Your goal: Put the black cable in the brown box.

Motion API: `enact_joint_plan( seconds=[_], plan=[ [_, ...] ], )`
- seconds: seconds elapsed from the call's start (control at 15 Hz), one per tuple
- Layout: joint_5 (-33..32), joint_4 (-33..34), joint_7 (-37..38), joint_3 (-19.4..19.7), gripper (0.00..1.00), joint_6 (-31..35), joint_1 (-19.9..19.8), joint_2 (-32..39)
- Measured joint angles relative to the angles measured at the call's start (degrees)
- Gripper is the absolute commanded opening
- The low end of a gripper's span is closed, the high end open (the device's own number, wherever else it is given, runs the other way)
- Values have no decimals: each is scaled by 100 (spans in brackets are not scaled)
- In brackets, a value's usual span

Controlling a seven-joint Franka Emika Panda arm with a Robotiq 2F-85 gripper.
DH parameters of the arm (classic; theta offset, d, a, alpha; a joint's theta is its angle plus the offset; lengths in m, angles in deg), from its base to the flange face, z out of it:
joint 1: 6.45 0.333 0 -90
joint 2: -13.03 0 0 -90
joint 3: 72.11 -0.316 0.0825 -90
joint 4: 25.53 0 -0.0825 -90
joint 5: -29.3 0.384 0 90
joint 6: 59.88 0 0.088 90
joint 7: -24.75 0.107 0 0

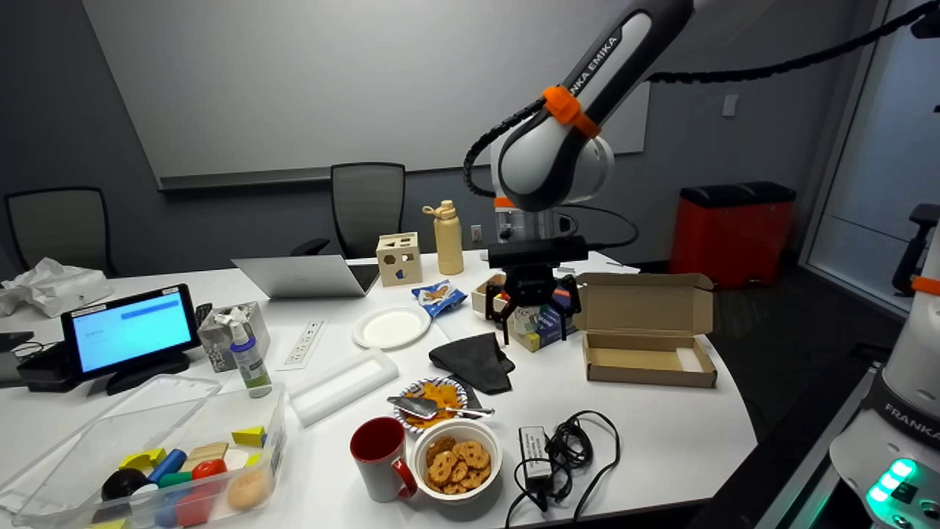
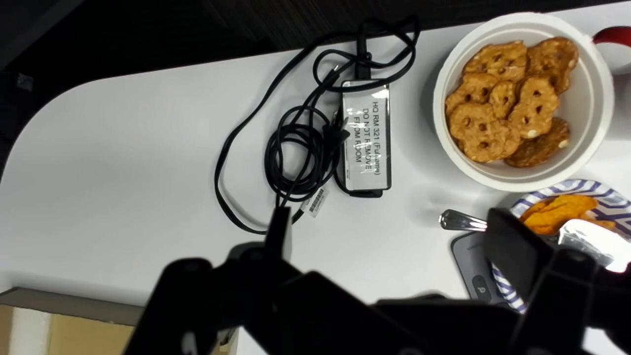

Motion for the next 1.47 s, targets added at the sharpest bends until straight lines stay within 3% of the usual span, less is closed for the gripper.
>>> enact_joint_plan(
  seconds=[0.27,0.87,1.2,1.47],
  plan=[
    [1,-259,0,-17,100,198,125,105],
    [40,-1029,-44,28,100,1606,225,690],
    [77,-879,-241,130,100,2220,181,1317],
    [83,-411,-406,156,100,2260,171,1764]
  ],
)
